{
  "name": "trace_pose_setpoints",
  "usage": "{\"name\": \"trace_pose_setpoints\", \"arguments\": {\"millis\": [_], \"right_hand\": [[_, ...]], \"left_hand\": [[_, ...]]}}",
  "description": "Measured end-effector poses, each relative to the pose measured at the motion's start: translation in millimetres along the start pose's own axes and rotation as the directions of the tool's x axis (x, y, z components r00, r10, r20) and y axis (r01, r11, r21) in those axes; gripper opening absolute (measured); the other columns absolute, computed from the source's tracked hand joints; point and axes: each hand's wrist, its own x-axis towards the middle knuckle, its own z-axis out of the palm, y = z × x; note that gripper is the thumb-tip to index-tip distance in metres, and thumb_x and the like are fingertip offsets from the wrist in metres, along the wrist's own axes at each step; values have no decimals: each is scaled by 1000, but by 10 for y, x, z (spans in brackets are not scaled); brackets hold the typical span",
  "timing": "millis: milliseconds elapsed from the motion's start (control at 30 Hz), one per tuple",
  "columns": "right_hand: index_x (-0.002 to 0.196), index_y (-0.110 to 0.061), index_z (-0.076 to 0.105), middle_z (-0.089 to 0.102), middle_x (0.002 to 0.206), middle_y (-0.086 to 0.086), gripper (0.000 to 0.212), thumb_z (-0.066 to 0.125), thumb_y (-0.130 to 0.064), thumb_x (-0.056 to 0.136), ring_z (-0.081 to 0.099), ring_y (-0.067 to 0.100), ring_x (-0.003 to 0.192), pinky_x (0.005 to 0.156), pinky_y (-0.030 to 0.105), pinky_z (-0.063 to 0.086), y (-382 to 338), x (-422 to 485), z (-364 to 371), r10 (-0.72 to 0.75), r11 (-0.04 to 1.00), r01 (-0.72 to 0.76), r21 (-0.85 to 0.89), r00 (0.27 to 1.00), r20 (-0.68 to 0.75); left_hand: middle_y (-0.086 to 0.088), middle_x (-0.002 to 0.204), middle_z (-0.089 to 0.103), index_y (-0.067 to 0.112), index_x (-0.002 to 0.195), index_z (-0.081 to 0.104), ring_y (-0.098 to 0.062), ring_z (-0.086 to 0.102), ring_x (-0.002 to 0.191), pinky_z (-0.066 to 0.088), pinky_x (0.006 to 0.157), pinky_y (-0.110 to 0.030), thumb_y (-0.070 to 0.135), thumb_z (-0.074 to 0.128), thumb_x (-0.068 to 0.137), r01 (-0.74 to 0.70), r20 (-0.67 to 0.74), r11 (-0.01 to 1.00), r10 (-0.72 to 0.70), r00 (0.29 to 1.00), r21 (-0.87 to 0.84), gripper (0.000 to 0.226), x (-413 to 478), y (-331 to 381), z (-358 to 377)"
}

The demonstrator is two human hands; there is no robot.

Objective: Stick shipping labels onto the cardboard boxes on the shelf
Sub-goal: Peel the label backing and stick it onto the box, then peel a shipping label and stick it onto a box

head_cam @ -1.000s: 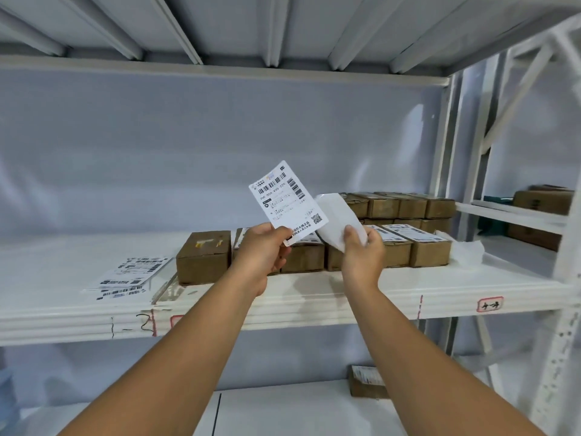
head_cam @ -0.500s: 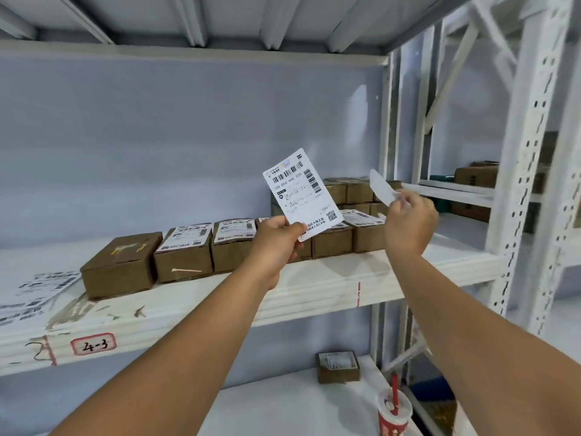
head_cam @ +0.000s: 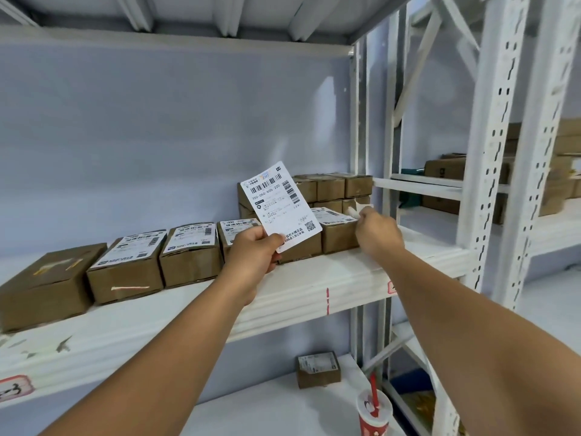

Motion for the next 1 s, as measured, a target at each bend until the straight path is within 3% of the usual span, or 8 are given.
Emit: {"name": "trace_pose_setpoints", "arguments": {"millis": [100, 200, 300, 467, 700, 800, 900, 1000], "right_hand": [[124, -17, 48, 61, 112, 16, 32, 31, -19, 98, 52, 35, 110, 98, 46, 41, 53, 3, 54, 5, 994, -2, -110, 1000, 24], [125, -17, 50, 56, 126, 13, 35, 35, -17, 94, 35, 32, 130, 111, 52, 19, 56, -21, 62, 26, 979, -11, -202, 997, 76], [131, -21, 47, 52, 135, 8, 40, 41, -16, 92, 19, 26, 141, 113, 52, 7, 26, -46, 50, -21, 978, 24, -209, 1000, 15], [129, -25, 50, 54, 131, 6, 45, 55, -20, 85, 21, 21, 140, 111, 46, 9, 15, -91, 38, -126, 984, 110, -137, 986, -108], [127, -21, 52, 51, 129, 4, 41, 52, -15, 87, 29, 23, 132, 105, 42, 16, -180, -185, -10, -298, 955, 269, -128, 883, -363], [114, -19, 60, 64, 108, 1, 25, 48, -17, 93, 50, 23, 110, 95, 37, 33, -447, -288, -103, -239, 923, 339, 181, 876, -419], [101, -25, 57, 67, 85, -3, 11, 49, -30, 96, 64, 21, 83, 74, 34, 50, -855, -474, -233, -171, 690, 229, 687, 973, -153], [101, -27, 55, 68, 88, 0, 11, 55, -35, 94, 62, 15, 72, 62, 26, 47, -1226, -650, -270, -262, 541, 100, 835, 963, 55]], "left_hand": [[4, 86, 67, 24, 85, 63, -13, 55, 71, 43, 60, -22, 14, 54, 93, -4, 1, 1000, 4, 1000, 6, 16, 15, -18, -11], [5, 89, 68, 26, 86, 64, -14, 56, 74, 43, 60, -22, 14, 54, 92, -7, 3, 1000, 7, 1000, 4, 16, 12, -25, -26], [5, 90, 68, 26, 86, 64, -14, 56, 75, 43, 60, -22, 14, 54, 92, -12, 3, 1000, 12, 1000, 5, 17, 1, -21, -32], [7, 86, 67, 26, 84, 63, -12, 54, 70, 42, 62, -23, 13, 54, 92, -23, 1, 1000, 23, 1000, 5, 18, -37, 17, -44], [13, 70, 62, 24, 78, 61, -9, 53, 63, 41, 62, -24, 16, 51, 94, -35, -27, 999, 36, 999, 24, 21, -138, 107, -91], [12, 73, 62, 24, 77, 60, -9, 54, 63, 42, 58, -21, 20, 50, 96, -35, -82, 999, 33, 996, -17, 21, -181, 141, -128], [13, 79, 62, 25, 79, 59, -10, 55, 65, 41, 57, -20, 20, 48, 96, -56, -151, 998, 51, 987, -24, 21, -212, 179, -225], [11, 76, 62, 25, 77, 60, -10, 54, 63, 40, 56, -20, 19, 47, 96, -66, -197, 997, 59, 979, -30, 23, -247, 225, -365]]}}
